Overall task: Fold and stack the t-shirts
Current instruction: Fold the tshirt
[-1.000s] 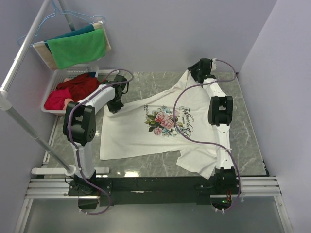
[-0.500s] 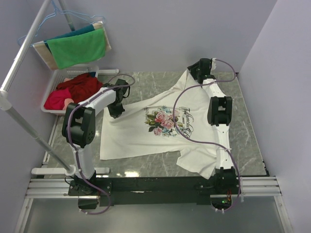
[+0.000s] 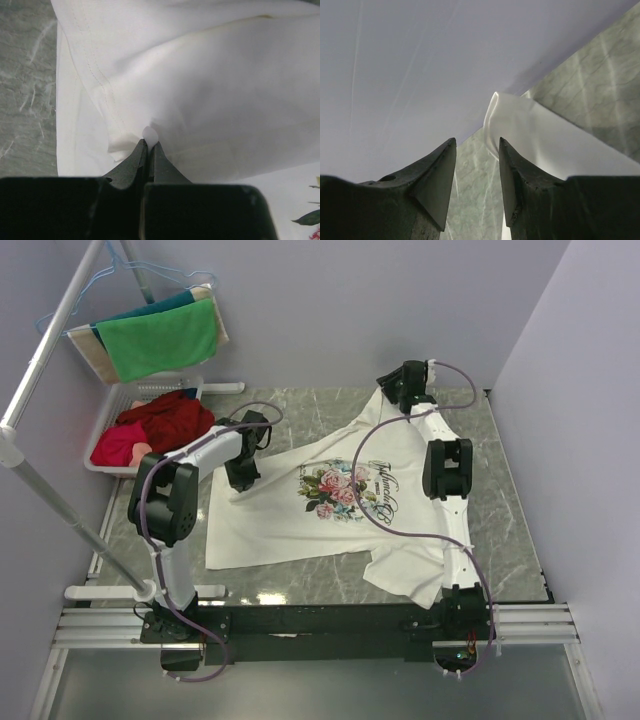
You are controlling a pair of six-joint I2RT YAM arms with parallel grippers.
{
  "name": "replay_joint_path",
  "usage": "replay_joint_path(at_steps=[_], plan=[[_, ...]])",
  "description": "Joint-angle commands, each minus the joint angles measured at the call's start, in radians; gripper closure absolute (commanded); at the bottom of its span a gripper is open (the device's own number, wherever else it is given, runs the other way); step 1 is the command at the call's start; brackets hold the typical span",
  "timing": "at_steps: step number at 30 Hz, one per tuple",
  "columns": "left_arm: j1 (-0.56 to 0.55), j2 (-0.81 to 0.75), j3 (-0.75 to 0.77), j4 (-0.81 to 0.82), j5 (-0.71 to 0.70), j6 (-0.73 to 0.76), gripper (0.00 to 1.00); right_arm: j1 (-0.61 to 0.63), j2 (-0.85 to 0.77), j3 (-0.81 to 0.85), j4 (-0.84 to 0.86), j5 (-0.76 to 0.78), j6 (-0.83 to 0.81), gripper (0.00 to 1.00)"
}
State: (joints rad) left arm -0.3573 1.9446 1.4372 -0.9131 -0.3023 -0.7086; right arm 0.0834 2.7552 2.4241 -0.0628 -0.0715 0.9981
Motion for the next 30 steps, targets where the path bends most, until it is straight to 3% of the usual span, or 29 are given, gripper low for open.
replay_joint_path(at_steps=[1, 16, 30], plan=[[-0.012, -0.070, -0.017, 0.019, 0.023, 0.031, 0.99, 0.016, 0.021, 0.062, 0.034, -0.002, 0.004, 0.53], [-0.019, -0.124, -0.047, 0.022, 0.017, 0.023, 0.99, 0.003, 0.006, 0.061, 0.003, 0.065, -0.003, 0.53], [-0.055, -0.174, -0.070, 0.057, 0.066, 0.092, 0.99, -0.013, 0.035, 0.104, -0.071, 0.068, 0.056, 0.60]])
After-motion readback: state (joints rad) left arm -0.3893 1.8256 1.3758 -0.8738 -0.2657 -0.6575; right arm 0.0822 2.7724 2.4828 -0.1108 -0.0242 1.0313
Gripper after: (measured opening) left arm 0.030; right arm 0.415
